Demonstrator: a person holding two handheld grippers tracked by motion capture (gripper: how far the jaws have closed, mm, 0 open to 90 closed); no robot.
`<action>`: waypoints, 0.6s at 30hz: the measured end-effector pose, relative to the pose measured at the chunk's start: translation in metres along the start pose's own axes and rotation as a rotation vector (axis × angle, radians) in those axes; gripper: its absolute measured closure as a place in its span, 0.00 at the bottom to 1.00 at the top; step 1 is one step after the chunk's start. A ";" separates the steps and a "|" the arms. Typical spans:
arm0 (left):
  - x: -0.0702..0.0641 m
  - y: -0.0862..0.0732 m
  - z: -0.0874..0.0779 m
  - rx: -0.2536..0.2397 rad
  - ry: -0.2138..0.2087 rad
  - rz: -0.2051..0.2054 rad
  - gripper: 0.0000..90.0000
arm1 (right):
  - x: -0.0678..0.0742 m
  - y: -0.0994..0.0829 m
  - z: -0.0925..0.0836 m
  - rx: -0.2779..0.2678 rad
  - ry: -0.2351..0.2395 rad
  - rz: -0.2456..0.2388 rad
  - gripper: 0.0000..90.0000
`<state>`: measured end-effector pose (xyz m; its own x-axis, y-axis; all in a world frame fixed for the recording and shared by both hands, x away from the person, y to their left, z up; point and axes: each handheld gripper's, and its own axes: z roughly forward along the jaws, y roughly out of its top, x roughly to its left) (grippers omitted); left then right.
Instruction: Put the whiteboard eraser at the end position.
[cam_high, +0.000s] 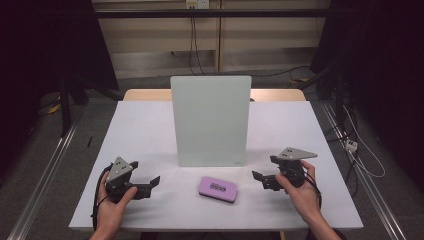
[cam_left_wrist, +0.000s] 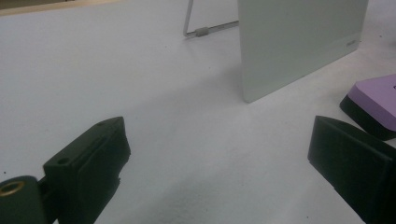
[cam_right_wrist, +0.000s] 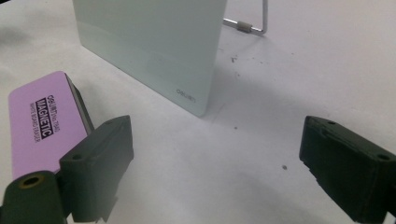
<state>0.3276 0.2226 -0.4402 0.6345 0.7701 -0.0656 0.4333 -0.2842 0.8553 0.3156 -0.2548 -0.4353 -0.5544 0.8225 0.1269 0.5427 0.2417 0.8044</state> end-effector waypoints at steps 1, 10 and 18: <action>0.000 0.000 0.000 -0.001 0.000 -0.001 0.05 | -0.002 -0.001 -0.001 -0.002 -0.005 0.007 0.11; -0.001 0.000 -0.002 -0.006 0.005 0.000 0.05 | -0.015 -0.013 -0.012 -0.013 -0.051 0.046 0.11; -0.001 0.000 -0.002 -0.006 0.005 0.000 0.05 | -0.022 -0.025 -0.021 -0.026 -0.075 0.075 0.12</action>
<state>0.3259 0.2227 -0.4391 0.6312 0.7731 -0.0624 0.4295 -0.2813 0.8581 0.3007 -0.2898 -0.4456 -0.4631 0.8745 0.1445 0.5640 0.1650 0.8091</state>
